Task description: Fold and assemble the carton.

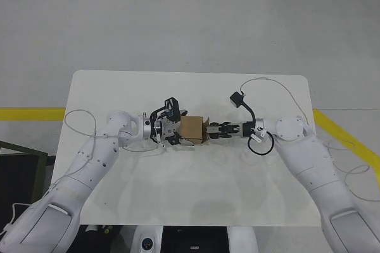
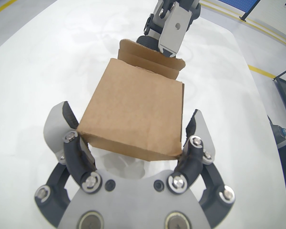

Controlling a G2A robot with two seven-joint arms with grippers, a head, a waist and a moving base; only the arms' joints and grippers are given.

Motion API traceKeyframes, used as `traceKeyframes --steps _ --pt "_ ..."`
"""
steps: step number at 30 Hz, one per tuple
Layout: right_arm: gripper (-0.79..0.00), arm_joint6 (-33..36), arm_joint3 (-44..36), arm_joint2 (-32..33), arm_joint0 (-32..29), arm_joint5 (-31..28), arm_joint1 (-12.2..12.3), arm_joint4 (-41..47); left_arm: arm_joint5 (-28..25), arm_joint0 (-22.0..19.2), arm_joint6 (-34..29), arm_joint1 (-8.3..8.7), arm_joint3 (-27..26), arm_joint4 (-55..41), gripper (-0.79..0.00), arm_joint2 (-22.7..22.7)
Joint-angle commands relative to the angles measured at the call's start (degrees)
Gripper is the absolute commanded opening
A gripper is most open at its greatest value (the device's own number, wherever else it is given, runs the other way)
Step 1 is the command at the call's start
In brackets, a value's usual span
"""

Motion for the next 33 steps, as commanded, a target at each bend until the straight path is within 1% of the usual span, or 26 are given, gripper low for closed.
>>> traceKeyframes --steps 1,5,8,14,20,30,33 --pt "-0.606 0.2 0.4 -0.2 0.1 -0.2 -0.2 0.6 0.0 0.0 0.0 0.03 0.0 0.0 0.000 0.1" --pt "-0.585 0.5 1.1 -0.3 0.2 -0.7 -0.5 2.6 0.0 -0.2 0.0 0.08 0.1 -0.2 0.000 0.3" --pt "-0.585 0.8 1.7 -0.5 0.6 -0.9 -0.6 3.0 0.0 -0.3 0.0 0.11 0.1 -0.3 0.000 0.5" --pt "-0.613 1.1 2.8 -0.8 0.9 -1.0 -0.8 3.1 0.0 -0.5 0.0 0.15 0.2 -0.4 0.000 0.8" --pt "-0.665 1.2 3.7 -1.1 1.3 -1.0 -1.1 2.6 0.0 -0.6 0.1 0.20 0.3 -0.5 0.000 0.9" --pt "-0.637 1.3 3.6 -1.4 2.1 -0.9 -1.0 -0.8 0.0 -0.7 0.4 0.28 0.4 -0.7 0.000 1.1" --pt "-0.643 1.7 3.1 -1.3 2.2 -0.6 -0.8 -1.8 0.0 -0.7 0.4 0.31 0.4 -0.7 0.000 1.2"
